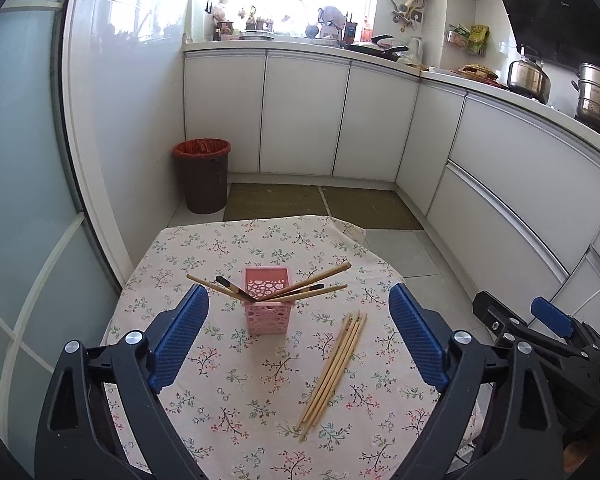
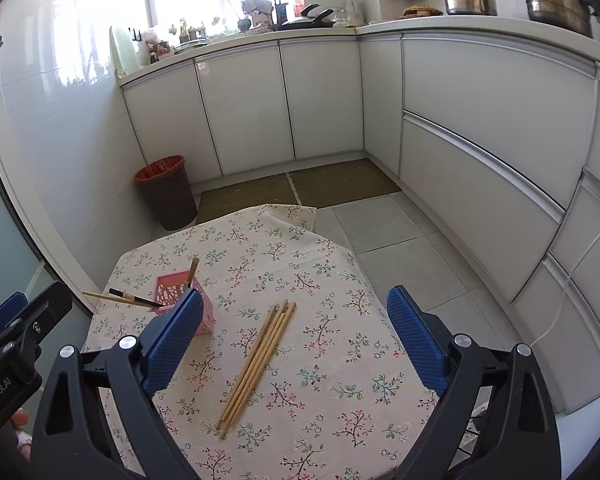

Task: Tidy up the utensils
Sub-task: 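Withdraw both open tools from the pink holder, then grasp a wooden chopstick from the pile with the left tool and lift it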

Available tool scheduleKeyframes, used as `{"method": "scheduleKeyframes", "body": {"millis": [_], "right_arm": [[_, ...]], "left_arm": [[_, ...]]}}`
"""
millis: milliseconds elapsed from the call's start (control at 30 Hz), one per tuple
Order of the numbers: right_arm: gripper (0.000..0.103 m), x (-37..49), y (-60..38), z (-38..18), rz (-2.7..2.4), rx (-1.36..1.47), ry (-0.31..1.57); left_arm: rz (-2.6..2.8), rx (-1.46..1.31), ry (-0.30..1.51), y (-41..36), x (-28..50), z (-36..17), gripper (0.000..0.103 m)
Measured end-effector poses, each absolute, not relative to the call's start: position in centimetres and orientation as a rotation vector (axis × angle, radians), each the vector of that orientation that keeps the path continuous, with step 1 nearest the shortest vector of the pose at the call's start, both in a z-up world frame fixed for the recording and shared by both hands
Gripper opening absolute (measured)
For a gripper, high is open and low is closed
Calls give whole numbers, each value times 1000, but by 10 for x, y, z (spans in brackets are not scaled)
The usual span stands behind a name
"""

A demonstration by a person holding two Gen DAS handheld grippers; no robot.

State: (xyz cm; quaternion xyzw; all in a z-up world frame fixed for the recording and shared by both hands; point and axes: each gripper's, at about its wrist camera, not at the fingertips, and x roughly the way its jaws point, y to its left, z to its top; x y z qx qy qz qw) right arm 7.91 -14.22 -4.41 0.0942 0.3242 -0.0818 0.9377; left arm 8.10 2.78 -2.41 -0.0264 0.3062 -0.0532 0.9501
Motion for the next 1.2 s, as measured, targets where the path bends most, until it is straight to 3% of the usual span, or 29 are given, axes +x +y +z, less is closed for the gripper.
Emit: {"method": "scheduleKeyframes", "body": {"millis": [367, 700, 967, 1033, 1200], "right_arm": [[96, 50, -179, -60, -265, 293, 672], [96, 44, -244, -187, -333, 466, 954], [96, 53, -250, -246, -227, 480, 1000], [96, 55, -250, -253, -210, 471, 1008], [96, 66, -255, -261, -183, 495, 1020]], "left_arm": [[-159, 23, 678, 5, 74, -33, 96], [-333, 89, 965, -49, 106, -89, 96], [-432, 176, 1168, -121, 162, -144, 96], [-442, 200, 1221, -135, 186, -161, 93], [-439, 220, 1354, -147, 250, -204, 59]]}}
